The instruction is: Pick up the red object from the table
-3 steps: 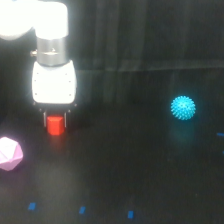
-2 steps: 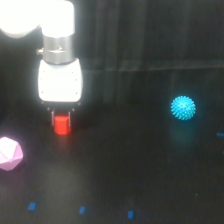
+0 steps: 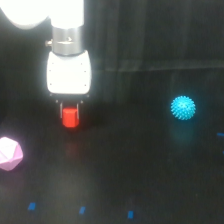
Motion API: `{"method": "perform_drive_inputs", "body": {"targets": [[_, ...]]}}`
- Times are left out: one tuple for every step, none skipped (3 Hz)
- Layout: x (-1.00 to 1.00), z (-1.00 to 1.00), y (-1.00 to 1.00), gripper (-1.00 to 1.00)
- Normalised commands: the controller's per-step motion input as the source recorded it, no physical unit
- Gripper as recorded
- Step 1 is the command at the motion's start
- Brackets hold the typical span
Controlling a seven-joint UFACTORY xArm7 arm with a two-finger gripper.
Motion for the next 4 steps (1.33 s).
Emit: {"method": "perform_drive_inputs", "body": {"targets": [[0.02,0.5,0.28,-0.72],[0.24,0.54,-0.23,-0.29],[-0.02,1.0,0.43,-1.0],[0.01,0.92,0.57,-0.97]]}}
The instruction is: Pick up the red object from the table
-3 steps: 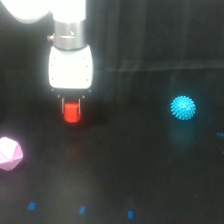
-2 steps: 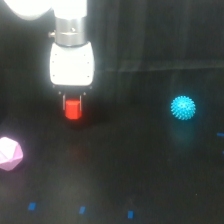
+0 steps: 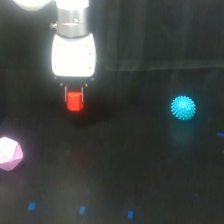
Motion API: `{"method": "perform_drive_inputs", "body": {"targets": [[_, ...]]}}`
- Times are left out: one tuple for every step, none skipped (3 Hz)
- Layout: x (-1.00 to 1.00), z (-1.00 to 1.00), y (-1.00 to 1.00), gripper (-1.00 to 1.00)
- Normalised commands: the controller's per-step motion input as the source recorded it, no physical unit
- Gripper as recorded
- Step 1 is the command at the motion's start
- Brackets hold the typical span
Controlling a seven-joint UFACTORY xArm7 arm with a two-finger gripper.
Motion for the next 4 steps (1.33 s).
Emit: {"method": "perform_drive_inputs", "body": {"targets": [[0.03,1.0,0.56,-1.0],[-0.03,1.0,0.87,-0.73],[-0.04,-0.03,0.48,-1.0],[-0.35,1.0,-0.25,-0.98]]}}
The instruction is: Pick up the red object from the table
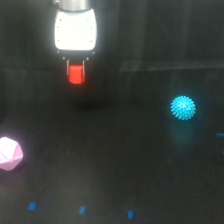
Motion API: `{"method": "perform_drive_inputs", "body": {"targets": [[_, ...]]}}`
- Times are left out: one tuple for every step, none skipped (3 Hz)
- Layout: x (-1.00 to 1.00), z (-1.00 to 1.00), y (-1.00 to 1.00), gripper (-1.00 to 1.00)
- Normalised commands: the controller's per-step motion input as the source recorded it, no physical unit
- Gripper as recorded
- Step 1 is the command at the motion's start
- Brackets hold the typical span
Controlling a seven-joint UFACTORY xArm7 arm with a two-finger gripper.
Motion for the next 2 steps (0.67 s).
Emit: {"method": "perform_drive_inputs", "body": {"targets": [[0.09,1.0,-0.02,-1.0],[0.14,0.24,-0.09,-1.0]]}}
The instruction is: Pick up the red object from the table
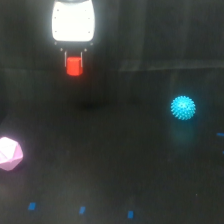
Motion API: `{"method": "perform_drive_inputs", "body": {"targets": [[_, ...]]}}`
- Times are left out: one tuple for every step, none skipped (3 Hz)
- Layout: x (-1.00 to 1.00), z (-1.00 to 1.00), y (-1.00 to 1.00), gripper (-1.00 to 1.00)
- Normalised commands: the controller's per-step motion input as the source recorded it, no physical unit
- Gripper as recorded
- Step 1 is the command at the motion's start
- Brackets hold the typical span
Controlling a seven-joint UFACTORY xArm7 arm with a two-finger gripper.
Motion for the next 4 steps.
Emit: {"method": "perform_drive_inputs", "body": {"targets": [[0.13,0.29,0.23,-0.89],[0.07,0.07,-0.22,-1.0],[0.08,0.1,-0.33,-0.96],[0.01,-0.07,-0.2,-1.0]]}}
